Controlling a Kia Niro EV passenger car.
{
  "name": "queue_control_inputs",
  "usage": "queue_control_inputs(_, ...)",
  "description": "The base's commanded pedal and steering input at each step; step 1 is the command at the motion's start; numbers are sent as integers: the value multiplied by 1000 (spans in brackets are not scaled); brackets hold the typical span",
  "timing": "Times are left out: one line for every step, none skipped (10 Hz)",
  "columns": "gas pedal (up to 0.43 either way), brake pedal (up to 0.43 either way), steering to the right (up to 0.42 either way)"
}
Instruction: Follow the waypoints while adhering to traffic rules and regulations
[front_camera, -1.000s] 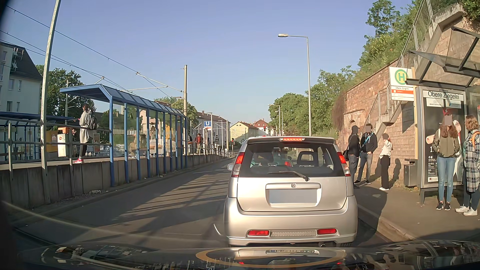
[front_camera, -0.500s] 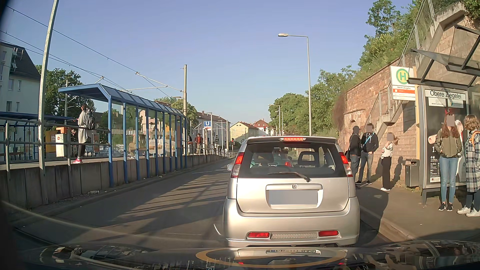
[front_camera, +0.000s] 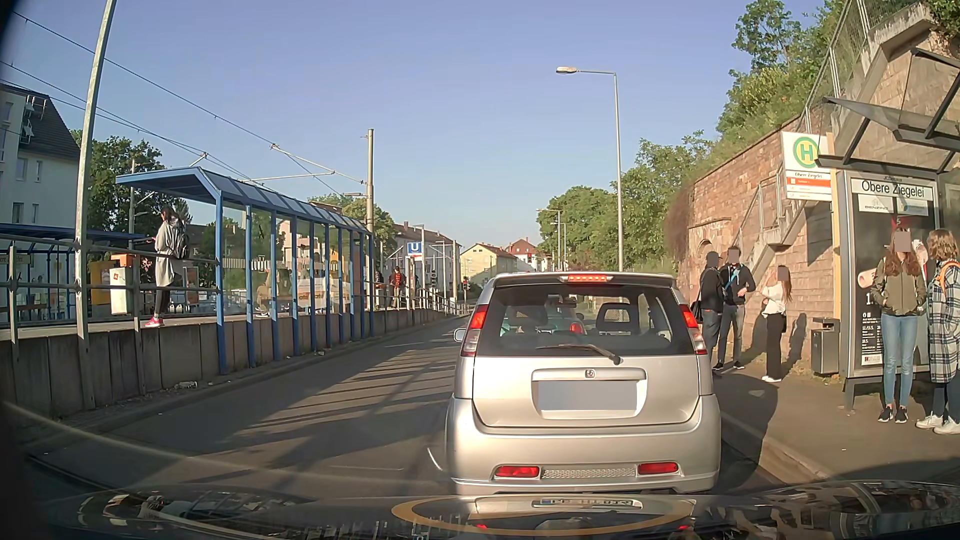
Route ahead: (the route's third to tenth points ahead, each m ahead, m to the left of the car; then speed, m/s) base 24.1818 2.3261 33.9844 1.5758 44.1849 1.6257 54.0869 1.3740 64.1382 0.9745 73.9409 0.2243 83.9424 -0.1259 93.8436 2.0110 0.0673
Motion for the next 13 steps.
queue_control_inputs(0, 165, -4)
queue_control_inputs(0, 159, -4)
queue_control_inputs(0, 165, -4)
queue_control_inputs(0, 159, -4)
queue_control_inputs(0, 165, -4)
queue_control_inputs(0, 165, -4)
queue_control_inputs(0, 171, -4)
queue_control_inputs(0, 171, -5)
queue_control_inputs(0, 171, -4)
queue_control_inputs(0, 171, -4)
queue_control_inputs(0, 171, -5)
queue_control_inputs(0, 171, -4)
queue_control_inputs(0, 171, -4)
